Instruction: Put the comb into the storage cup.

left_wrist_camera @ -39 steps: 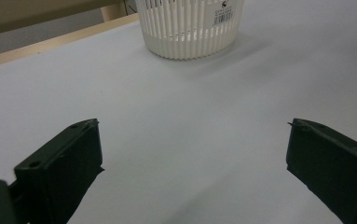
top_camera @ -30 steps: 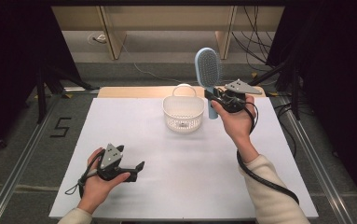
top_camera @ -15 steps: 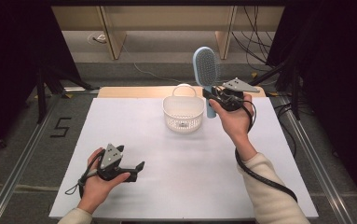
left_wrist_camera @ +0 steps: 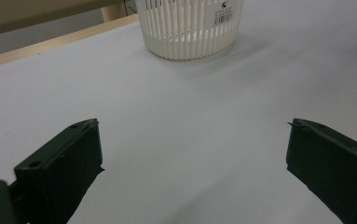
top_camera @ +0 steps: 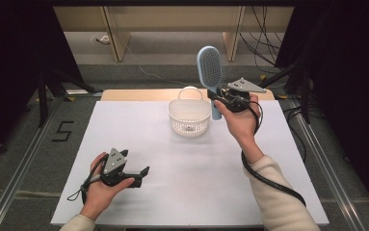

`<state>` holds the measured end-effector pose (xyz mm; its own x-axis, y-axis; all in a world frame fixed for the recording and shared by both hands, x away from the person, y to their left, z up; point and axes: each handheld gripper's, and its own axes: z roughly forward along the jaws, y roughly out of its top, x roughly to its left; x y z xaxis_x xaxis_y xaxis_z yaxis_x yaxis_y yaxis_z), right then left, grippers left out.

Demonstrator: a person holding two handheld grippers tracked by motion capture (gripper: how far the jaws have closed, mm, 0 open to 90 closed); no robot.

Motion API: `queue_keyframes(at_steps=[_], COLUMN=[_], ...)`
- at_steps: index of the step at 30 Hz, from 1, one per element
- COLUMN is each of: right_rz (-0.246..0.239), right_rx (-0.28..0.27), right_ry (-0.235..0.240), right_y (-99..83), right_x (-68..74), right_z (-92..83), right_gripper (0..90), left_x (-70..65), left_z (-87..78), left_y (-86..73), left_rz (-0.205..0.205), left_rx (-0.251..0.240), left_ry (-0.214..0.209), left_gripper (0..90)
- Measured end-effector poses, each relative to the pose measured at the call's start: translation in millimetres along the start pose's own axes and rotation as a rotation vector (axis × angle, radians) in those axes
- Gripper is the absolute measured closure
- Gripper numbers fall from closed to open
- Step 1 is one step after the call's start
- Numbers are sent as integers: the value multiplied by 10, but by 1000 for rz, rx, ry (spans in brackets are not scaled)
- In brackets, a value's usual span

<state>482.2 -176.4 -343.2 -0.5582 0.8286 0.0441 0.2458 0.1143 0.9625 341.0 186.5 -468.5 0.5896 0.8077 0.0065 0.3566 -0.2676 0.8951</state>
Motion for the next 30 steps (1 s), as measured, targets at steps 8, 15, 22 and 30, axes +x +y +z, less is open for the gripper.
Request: queue_keyframes(at_steps=[8, 15, 22, 30], right_rz=[-2, -3, -7, -12], right_rx=[-1, -4, 2, -3], right_ry=[2, -1, 2, 6], right_y=[25, 50, 84, 133], right_x=[5, 8, 18, 40], right_z=[16, 30, 60, 84], right_gripper=[709, 709, 709, 709], left_x=[-2, -2, 0, 1], left_z=[1, 1, 0, -1], left_y=[0, 0, 1, 0], left_rz=[0, -1, -1, 0], left_rx=[0, 0, -2, -1], left_ry=[-1, -1, 1, 0], left_gripper=[29, 29, 29, 29])
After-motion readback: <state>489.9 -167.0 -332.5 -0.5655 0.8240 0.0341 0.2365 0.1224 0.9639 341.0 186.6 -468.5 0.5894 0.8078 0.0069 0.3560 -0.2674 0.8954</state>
